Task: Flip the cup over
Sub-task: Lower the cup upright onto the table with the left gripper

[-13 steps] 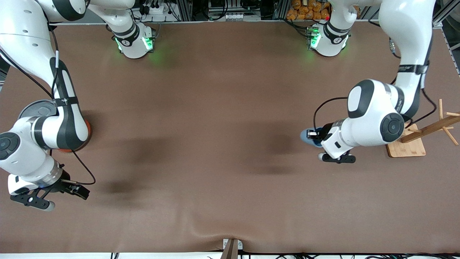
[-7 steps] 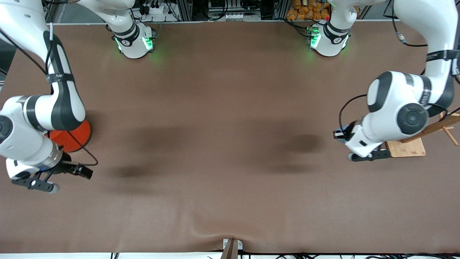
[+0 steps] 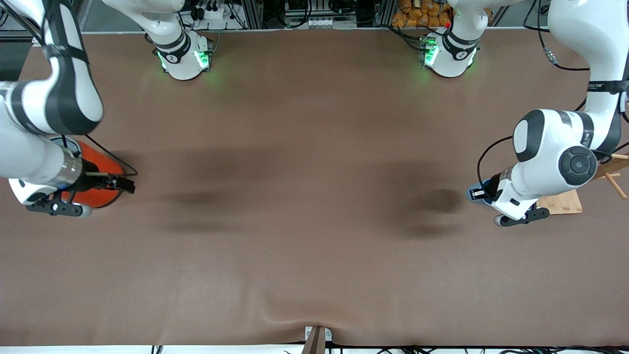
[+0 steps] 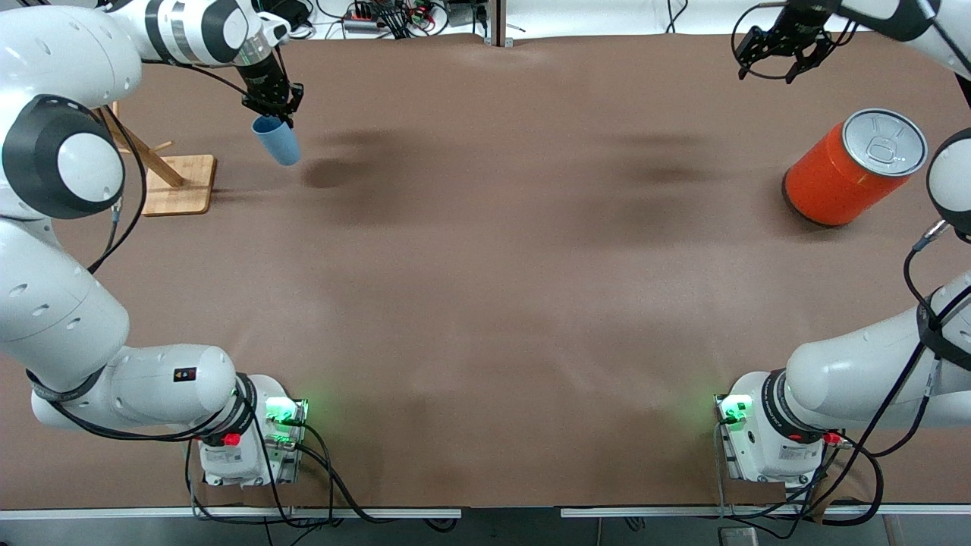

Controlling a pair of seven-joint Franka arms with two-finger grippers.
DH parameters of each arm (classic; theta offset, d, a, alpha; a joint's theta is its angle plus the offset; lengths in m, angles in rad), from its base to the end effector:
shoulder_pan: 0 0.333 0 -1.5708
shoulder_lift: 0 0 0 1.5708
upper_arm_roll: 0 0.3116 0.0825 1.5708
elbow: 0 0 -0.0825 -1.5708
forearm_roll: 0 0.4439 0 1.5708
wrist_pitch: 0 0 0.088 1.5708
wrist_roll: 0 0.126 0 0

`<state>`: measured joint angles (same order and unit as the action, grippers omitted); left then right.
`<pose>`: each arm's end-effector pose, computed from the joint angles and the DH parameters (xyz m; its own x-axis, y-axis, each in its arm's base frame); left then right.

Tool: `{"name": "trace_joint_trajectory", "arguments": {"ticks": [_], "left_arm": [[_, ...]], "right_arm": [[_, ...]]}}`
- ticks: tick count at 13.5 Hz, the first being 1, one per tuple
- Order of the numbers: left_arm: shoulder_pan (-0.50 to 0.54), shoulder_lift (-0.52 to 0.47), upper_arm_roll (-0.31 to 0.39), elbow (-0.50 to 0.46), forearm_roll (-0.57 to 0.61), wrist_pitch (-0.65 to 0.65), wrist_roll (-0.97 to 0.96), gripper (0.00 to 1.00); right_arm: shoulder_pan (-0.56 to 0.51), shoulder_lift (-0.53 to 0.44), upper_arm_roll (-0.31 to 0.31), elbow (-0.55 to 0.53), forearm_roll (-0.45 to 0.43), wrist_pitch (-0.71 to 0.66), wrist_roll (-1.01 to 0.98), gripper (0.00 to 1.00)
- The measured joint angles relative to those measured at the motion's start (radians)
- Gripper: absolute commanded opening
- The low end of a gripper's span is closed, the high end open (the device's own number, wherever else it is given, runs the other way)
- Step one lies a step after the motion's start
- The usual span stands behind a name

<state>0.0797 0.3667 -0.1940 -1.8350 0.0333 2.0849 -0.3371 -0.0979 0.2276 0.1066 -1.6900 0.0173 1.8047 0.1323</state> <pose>0.6653 -0.0702 0.2679 0.9706 0.2103 -0.1169 0.2122 -0.9772 0.0037 0.6693 0.0039 0.4104 0.9851 -0.1272 -0.1159 -0.1310 -0.9911 -0.0252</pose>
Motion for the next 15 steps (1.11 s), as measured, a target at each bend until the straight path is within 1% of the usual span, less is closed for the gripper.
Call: {"name": "trace_joint_trajectory", "arguments": {"ticks": [2, 4, 7, 9, 10, 12, 13, 14, 15], "left_arm": [[-0.001, 0.012, -0.003, -0.019, 0.0, 0.06, -0.027, 0.0], [-0.002, 0.027, -0.005, -0.036, 0.0, 0.112, -0.046, 0.0], [-0.003, 0.045, -0.006, -0.058, 0.0, 0.163, -0.055, 0.0], [-0.002, 0.05, -0.006, -0.088, 0.0, 0.215, -0.055, 0.0], [-0.001, 0.052, -0.005, -0.1, 0.0, 0.231, -0.055, 0.0], [0.0, 0.053, -0.004, -0.107, 0.0, 0.243, -0.056, 0.0], [0.0, 0.053, -0.003, -0.109, 0.0, 0.249, -0.056, 0.25], [0.0, 0.053, -0.003, -0.11, 0.0, 0.251, -0.056, 0.99], [0.0, 0.053, -0.002, -0.11, 0.001, 0.252, -0.056, 1.0]], "right_arm": [[-0.001, -0.019, -0.003, 0.075, 0.006, -0.124, -0.003, 1.0], [-0.005, -0.058, -0.011, 0.122, 0.007, -0.211, -0.011, 1.0], [-0.01, -0.161, -0.023, 0.133, 0.007, -0.265, -0.037, 1.0], [-0.007, -0.226, -0.044, 0.124, 0.004, -0.293, -0.045, 1.0], [0.004, -0.251, -0.069, 0.117, 0.002, -0.297, -0.046, 1.0], [0.056, -0.271, -0.15, 0.109, 0.002, -0.296, -0.049, 1.0], [0.065, -0.272, -0.17, 0.109, 0.002, -0.295, -0.049, 1.0], [0.065, -0.272, -0.18, 0.108, 0.002, -0.295, -0.049, 1.0], [0.062, -0.272, -0.186, 0.108, 0.002, -0.299, -0.048, 1.0]]}}
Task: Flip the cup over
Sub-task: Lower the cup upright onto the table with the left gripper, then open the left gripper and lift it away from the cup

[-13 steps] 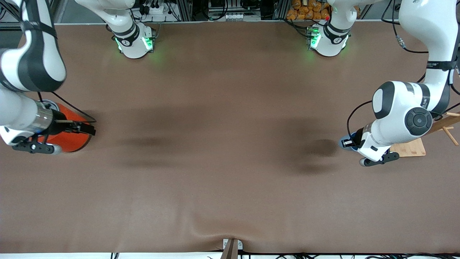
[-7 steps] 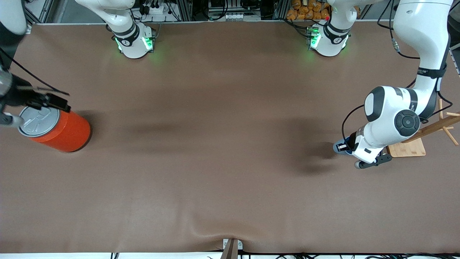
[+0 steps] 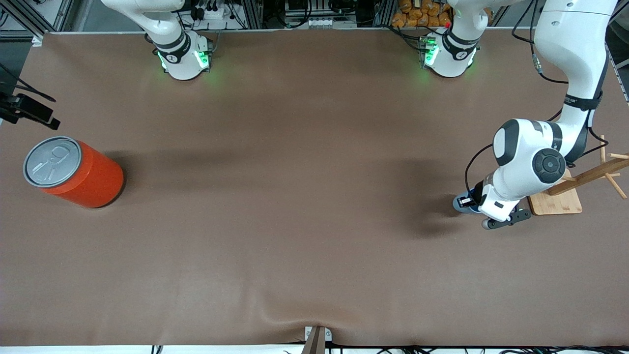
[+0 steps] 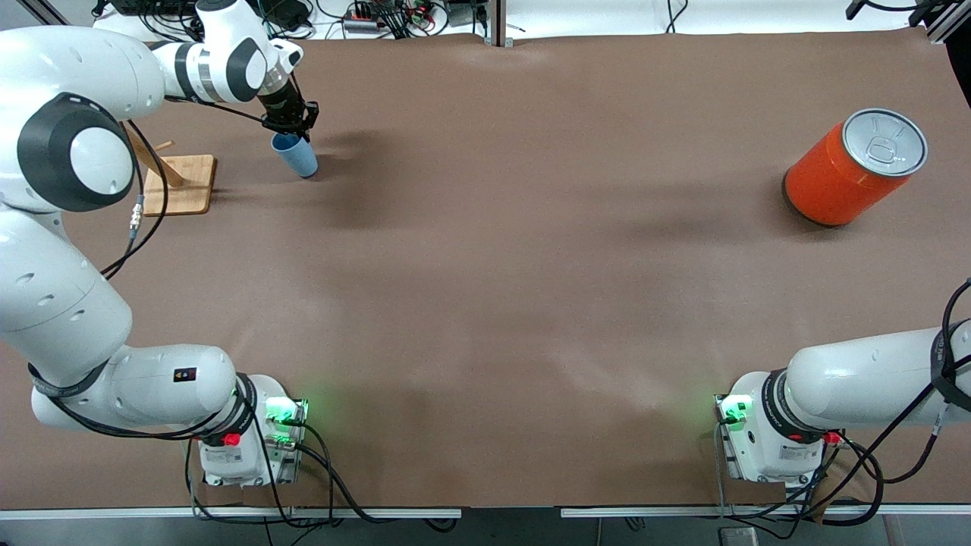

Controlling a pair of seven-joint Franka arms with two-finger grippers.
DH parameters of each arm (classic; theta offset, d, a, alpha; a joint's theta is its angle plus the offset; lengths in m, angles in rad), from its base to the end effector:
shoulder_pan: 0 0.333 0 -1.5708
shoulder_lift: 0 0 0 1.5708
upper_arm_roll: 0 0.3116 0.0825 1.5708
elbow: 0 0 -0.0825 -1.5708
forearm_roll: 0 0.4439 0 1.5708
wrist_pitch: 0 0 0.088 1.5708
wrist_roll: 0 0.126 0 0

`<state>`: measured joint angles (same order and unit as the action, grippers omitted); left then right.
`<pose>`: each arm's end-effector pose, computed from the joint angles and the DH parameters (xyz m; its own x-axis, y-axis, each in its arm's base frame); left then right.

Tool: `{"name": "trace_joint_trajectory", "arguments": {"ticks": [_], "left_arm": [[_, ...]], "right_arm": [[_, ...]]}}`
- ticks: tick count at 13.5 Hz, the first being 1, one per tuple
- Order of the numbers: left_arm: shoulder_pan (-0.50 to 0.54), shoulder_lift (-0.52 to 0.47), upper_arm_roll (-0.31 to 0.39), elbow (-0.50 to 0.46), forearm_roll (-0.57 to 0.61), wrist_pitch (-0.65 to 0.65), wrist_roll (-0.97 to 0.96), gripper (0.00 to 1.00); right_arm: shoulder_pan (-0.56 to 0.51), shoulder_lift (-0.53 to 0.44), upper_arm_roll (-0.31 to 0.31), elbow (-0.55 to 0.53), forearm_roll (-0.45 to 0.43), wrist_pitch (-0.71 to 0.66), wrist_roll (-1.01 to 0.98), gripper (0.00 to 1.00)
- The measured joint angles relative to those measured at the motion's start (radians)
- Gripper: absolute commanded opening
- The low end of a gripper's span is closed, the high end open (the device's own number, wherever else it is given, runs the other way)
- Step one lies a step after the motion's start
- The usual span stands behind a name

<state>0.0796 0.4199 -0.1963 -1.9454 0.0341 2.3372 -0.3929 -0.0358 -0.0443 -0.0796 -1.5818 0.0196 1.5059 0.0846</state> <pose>0.6534 -0.0751 0.2016 0.9638 0.2639 -0.0390 0.2655 -0.9631 0.0439 0.5898 -0.0667 0.6164 0.9798 -0.1972 -0.0336 -0.1979 -0.9800 -0.0204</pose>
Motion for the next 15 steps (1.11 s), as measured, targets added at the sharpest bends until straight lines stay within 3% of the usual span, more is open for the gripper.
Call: {"name": "trace_joint_trajectory", "arguments": {"ticks": [7, 12, 15], "left_arm": [[0.0, -0.044, -0.001, 0.028, 0.001, -0.062, 0.0, 1.0], [0.0, -0.158, -0.003, 0.216, 0.001, -0.382, 0.0, 1.0], [0.0, -0.225, -0.003, 0.32, 0.003, -0.499, 0.002, 1.0]], "right_arm": [[-0.004, -0.002, 0.02, 0.0, 0.001, -0.048, 0.071, 1.0], [0.003, -0.005, 0.043, 0.004, 0.0, -0.044, 0.071, 1.0], [0.006, -0.005, 0.048, 0.003, 0.0, -0.044, 0.071, 1.0]]}}
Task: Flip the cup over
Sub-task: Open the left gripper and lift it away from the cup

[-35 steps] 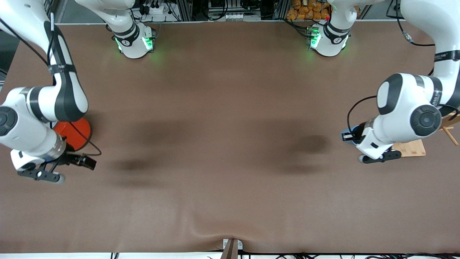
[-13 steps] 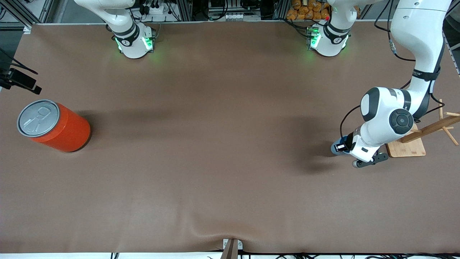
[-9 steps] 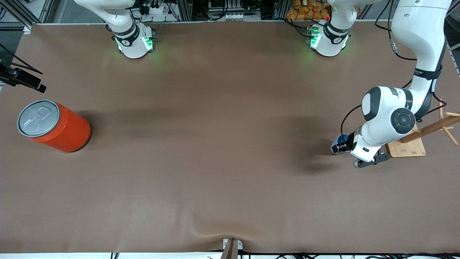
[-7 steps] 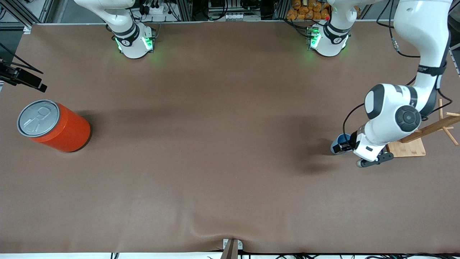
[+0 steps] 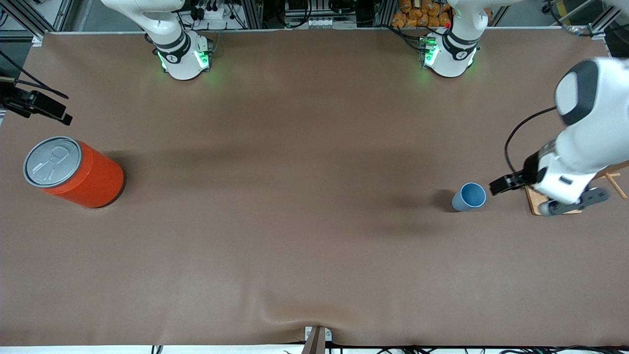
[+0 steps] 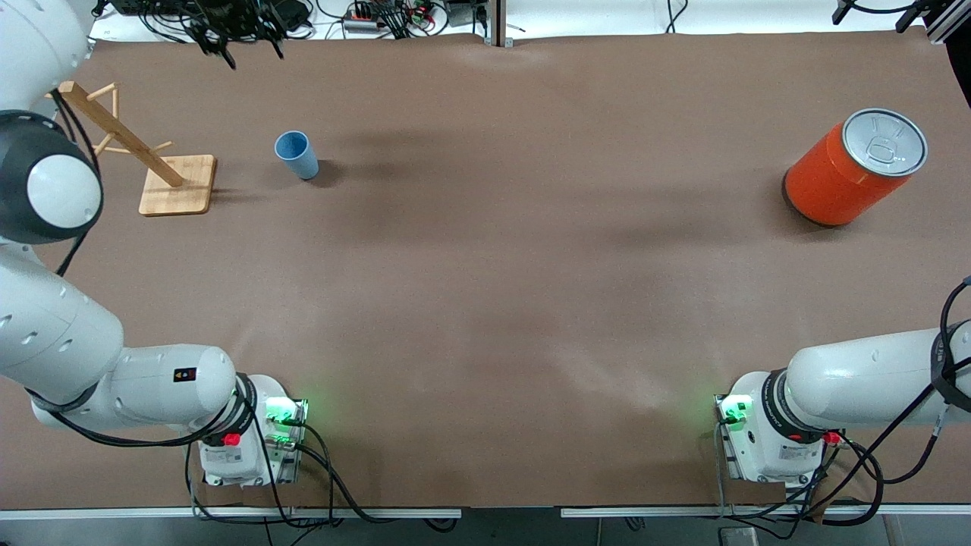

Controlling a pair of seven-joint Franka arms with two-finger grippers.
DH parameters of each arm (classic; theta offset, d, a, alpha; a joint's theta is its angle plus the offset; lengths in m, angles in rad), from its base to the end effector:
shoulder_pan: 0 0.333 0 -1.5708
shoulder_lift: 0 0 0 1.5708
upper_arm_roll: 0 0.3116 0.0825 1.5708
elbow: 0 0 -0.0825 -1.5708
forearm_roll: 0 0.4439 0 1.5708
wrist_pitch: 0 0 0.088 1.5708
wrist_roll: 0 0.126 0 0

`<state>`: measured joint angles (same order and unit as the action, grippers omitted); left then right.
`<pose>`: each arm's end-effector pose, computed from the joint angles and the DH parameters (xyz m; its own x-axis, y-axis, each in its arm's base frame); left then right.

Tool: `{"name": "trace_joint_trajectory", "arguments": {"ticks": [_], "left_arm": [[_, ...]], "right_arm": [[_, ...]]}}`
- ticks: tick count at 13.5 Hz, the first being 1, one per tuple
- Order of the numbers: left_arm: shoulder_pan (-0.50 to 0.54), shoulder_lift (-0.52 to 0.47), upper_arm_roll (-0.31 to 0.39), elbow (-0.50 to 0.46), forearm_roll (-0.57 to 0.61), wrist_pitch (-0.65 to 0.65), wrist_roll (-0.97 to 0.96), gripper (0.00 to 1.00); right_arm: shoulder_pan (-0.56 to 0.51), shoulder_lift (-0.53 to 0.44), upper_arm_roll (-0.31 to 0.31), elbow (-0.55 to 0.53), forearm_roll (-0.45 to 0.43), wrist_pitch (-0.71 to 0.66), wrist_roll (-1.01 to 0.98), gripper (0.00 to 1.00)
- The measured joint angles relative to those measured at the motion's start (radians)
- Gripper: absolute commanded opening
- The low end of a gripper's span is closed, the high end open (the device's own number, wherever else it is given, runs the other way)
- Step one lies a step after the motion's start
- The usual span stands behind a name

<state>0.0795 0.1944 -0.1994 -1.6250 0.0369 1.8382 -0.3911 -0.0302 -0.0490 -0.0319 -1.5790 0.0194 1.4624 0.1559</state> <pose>0.6780 -0.0702 0.4716 0.9646 0.2629 0.0201 0.2627 -0.9648 0.0109 0.5856 -0.0342 0.6172 0.9743 -0.2139 -0.0700 -0.2151 -0.9765 -0.0102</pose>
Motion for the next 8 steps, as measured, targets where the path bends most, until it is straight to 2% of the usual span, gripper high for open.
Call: {"name": "trace_joint_trajectory", "arguments": {"ticks": [4, 8], "left_arm": [[0.0, -0.093, 0.0, 0.017, 0.0, -0.079, 0.009, 1.0], [0.0, -0.138, 0.0, 0.064, 0.0, -0.213, 0.009, 1.0]], "right_arm": [[-0.014, 0.0, -0.012, -0.001, 0.0, 0.0, -0.001, 1.0], [-0.012, 0.0, -0.005, 0.0, 0.0, 0.014, -0.001, 1.0]]}}
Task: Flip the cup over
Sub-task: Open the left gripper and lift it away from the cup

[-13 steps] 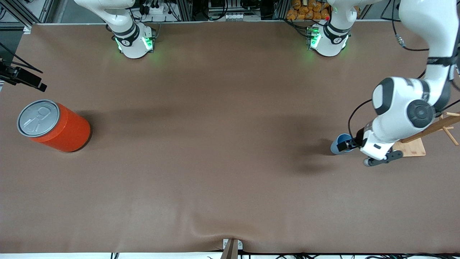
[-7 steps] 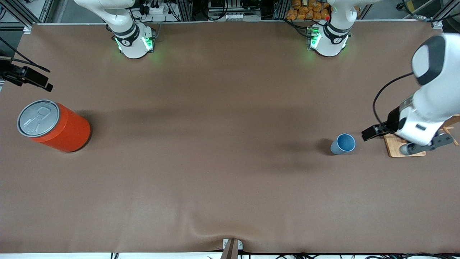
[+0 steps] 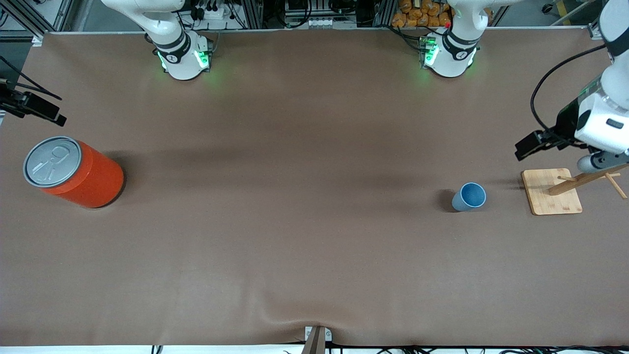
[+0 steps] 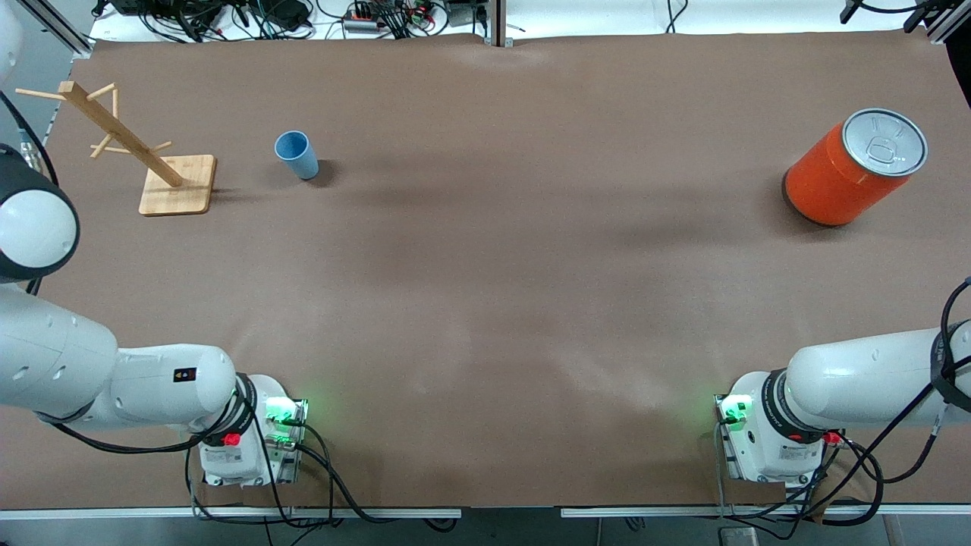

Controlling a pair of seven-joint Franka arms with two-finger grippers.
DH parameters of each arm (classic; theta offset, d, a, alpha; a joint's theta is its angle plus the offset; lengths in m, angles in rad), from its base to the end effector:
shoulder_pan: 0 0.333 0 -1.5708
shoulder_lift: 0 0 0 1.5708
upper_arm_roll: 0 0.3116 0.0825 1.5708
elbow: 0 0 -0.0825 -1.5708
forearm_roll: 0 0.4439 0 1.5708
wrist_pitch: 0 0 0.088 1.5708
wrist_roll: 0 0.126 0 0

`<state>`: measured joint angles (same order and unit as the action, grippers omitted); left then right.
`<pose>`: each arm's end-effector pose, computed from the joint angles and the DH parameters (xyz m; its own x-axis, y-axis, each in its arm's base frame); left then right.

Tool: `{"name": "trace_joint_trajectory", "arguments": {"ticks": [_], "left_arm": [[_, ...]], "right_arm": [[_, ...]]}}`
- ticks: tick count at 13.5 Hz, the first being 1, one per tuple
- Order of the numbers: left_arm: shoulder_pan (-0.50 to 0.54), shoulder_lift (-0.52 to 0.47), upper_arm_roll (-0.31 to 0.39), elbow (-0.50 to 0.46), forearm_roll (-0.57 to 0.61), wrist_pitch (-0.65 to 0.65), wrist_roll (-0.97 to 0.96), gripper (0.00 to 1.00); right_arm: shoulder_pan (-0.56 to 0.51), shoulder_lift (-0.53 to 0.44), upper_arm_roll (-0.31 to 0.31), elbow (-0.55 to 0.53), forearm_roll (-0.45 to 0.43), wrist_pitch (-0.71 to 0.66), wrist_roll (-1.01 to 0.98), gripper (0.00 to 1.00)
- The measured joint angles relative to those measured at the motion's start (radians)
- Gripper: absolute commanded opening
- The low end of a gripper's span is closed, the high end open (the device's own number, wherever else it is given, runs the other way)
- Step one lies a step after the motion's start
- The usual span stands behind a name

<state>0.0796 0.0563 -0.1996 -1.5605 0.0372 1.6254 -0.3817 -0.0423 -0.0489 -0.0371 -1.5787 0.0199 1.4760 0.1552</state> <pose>0.6323 -0.0688 0.5770 0.9662 0.2571 0.0187 0.2574 -0.9661 -0.0205 0.5867 -0.0445 0.6183 0.9715 -0.2303 -0.0565 -0.2314 -0.9728 -0.0131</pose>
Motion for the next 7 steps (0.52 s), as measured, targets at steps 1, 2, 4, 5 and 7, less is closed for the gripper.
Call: {"name": "trace_joint_trajectory", "arguments": {"ticks": [1, 2, 4, 5, 7], "left_arm": [[0.0, -0.009, 0.0, 0.011, 0.0, -0.018, 0.0, 1.0], [0.0, -0.018, 0.0, 0.016, 0.0, -0.027, 0.0, 1.0], [0.0, -0.032, 0.002, 0.017, 0.0, -0.036, 0.001, 1.0], [-0.001, -0.038, 0.004, 0.017, 0.0, -0.038, 0.003, 1.0], [-0.012, -0.051, 0.015, 0.017, 0.0, -0.059, 0.01, 1.0]], "right_arm": [[0.002, 0.0, 0.002, 0.001, 0.0, 0.002, 0.0, 1.0], [0.004, 0.0, 0.003, 0.002, 0.0, 0.003, 0.0, 1.0], [0.005, 0.0, 0.003, 0.006, 0.0, 0.003, 0.0, 1.0], [0.005, 0.0, 0.002, 0.007, 0.0, 0.003, 0.0, 1.0], [0.005, 0.0, 0.001, 0.009, 0.0, 0.003, 0.0, 1.0]]}}
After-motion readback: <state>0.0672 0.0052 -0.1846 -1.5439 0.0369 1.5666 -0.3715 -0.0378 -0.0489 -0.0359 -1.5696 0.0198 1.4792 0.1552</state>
